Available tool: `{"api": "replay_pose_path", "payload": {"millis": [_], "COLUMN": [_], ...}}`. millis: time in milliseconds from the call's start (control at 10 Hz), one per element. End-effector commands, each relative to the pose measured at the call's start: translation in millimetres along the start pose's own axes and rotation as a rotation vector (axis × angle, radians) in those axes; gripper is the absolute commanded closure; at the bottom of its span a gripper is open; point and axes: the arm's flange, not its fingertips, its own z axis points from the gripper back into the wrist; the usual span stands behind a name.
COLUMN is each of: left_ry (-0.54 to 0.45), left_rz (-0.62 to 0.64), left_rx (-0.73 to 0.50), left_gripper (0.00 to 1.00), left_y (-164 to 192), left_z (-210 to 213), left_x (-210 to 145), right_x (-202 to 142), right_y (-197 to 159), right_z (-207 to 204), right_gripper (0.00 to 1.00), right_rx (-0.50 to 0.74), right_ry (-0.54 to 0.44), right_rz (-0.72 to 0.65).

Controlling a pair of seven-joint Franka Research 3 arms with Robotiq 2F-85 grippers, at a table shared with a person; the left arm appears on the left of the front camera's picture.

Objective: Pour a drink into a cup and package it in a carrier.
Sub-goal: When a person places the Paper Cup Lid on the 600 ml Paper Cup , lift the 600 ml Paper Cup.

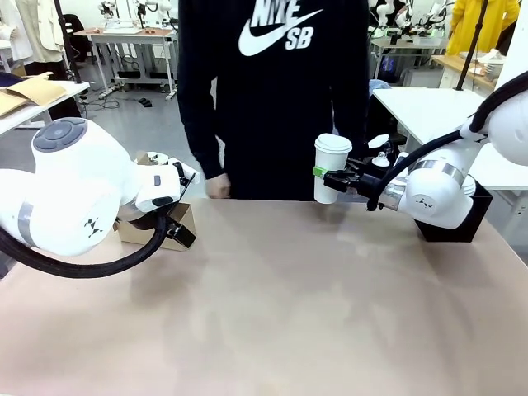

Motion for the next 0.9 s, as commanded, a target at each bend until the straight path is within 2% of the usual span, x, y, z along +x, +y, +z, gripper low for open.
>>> {"api": "replay_pose_path", "payload": {"millis": [0, 800], "left_ry": [-0.001, -0.001], "left_rz": [0.001, 0.001], "left_rx": [-0.002, -0.002], "left_gripper": [0.00, 0.00], "left_y": [0.4, 0.4], "left_z": [0.3, 0.3], "left_x": [-0.1, -0.1], "right_x": [3.9, 0.0], "right_y": [2.2, 0.0], "right_z": [-3.1, 0.0], "right_gripper": [0.19, 0.19], "right_rx": [-0.007, 0.000], "right_ry": [-0.001, 0.000], "right_rz": [0.014, 0.000]}}
